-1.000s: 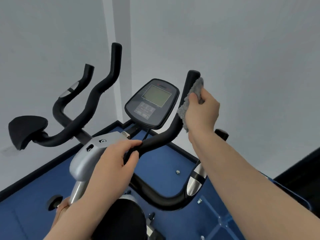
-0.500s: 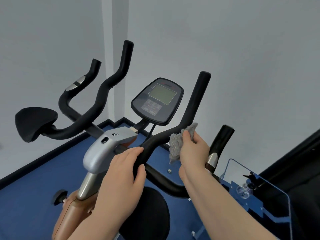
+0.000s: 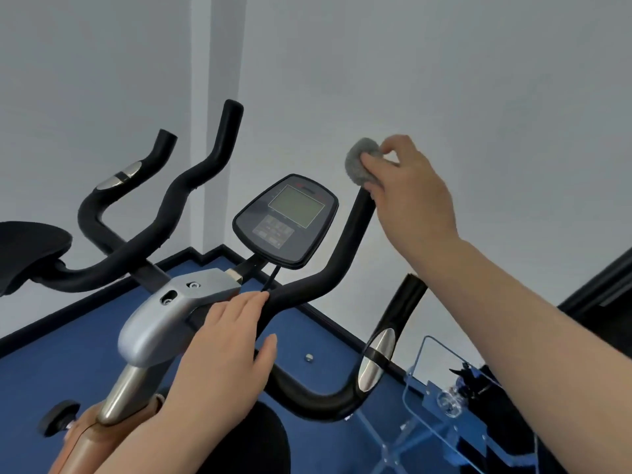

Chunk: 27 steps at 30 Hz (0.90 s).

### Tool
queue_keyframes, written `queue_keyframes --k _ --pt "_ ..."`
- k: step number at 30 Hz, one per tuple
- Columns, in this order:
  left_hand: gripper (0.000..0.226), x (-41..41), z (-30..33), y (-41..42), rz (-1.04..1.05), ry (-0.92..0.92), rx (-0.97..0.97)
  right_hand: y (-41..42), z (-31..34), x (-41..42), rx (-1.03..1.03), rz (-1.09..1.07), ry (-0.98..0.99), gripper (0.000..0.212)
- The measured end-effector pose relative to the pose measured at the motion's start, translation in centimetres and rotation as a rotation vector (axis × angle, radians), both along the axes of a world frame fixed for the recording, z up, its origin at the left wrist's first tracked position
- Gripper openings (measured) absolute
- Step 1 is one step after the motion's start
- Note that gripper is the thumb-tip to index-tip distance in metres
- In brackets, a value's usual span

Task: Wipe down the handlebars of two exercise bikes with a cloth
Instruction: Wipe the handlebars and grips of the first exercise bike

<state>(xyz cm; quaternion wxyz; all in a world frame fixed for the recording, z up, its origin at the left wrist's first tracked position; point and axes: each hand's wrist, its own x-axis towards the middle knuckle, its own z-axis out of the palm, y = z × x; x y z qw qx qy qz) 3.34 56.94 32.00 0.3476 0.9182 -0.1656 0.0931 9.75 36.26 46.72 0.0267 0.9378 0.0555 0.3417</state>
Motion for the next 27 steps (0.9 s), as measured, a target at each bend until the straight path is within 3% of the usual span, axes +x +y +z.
queue_keyframes --k 3,6,10,14,16,18,19,21,23,27 --pt "0.060 -0.2 -0.4 0.2 -0.002 -0.021 0.068 -0.1 -1.2 1.9 -0.405 -0.110 0.219 0.046" --pt "0.060 -0.2 -0.6 0.5 0.004 -0.033 0.079 0.2 -2.0 2.1 -0.521 -0.126 0.248 0.047" --pt "0.060 -0.3 -0.7 0.6 0.010 -0.031 0.060 1.3 -4.5 1.6 -0.415 -0.075 0.395 0.039" --pt "0.055 -0.6 -0.7 0.8 0.036 -0.033 0.033 2.6 -4.8 0.8 0.054 -0.059 0.627 0.029" --pt "0.054 -0.7 -0.8 0.9 0.047 -0.036 0.022 2.2 -3.0 1.3 0.180 -0.014 0.753 0.022" --pt "0.053 -0.7 -0.9 1.0 0.053 -0.038 0.015 1.7 -0.9 1.7 0.220 0.010 0.713 0.023" --pt "0.052 -0.6 -0.9 1.1 0.054 -0.042 0.019 1.4 -0.2 2.0 0.156 0.017 0.600 0.025" --pt "0.052 -0.6 -0.9 1.1 0.053 -0.049 0.031 0.8 0.0 2.5 -0.159 0.008 0.387 0.030" --pt "0.051 -0.6 -0.9 1.1 0.052 -0.040 0.019 1.1 -1.6 2.3 -0.369 -0.052 0.380 0.037" --pt "0.052 -0.6 -1.0 1.0 0.061 -0.027 -0.009 2.3 -4.7 1.1 -0.236 -0.084 0.506 0.039"
